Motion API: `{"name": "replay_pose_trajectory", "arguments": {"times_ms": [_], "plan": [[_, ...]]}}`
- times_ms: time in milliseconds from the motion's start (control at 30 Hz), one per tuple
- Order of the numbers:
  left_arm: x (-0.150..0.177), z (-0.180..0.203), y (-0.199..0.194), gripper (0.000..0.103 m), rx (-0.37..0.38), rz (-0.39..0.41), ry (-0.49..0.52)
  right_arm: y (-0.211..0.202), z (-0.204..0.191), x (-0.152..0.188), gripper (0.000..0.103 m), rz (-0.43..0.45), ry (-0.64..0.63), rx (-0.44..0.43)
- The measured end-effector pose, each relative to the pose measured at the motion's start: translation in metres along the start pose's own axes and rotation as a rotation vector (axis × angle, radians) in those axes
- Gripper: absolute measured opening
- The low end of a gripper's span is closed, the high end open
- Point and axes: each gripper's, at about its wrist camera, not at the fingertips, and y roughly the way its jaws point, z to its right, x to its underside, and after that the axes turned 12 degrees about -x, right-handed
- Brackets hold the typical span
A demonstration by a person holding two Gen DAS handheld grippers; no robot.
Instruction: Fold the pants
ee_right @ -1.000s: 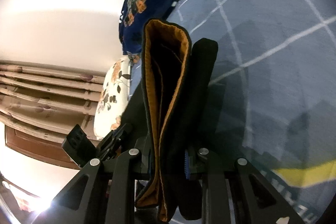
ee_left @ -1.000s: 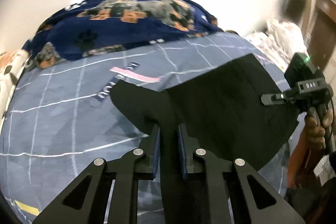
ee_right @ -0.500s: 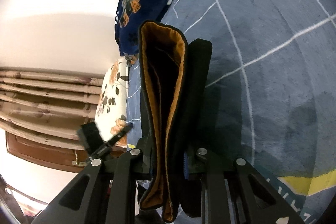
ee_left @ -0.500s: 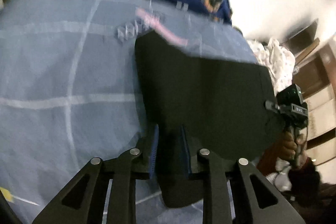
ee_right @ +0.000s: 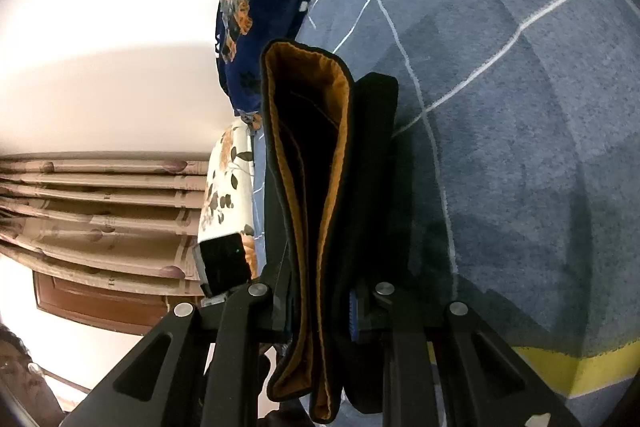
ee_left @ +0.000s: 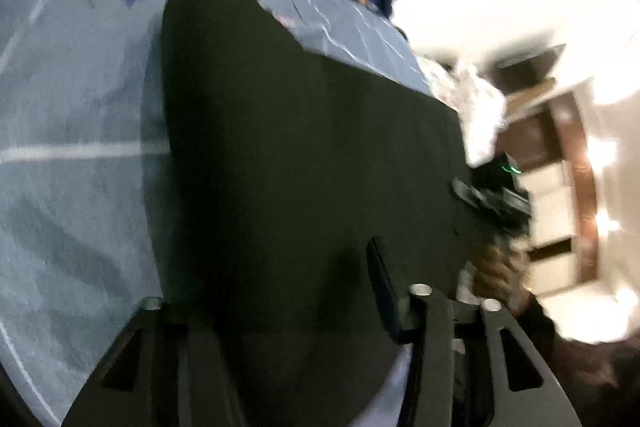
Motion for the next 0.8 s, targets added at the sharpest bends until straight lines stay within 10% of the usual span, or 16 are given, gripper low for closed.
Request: {"name": "replay_pose_trajectory", "arguments": {"times_ms": [200, 800], "plan": [[0.005, 0.026, -0.015, 0.015, -0.11, 0.088, 0.036, 0.0, -0.006, 0.002, 0.019, -0.002, -0.032, -0.003], [-0.027, 0.029, -0.087, 0.015, -0.413, 0.327, 0.164, 0.066, -0.061, -0.031, 0.019, -0.058, -0.142, -0.074]]}}
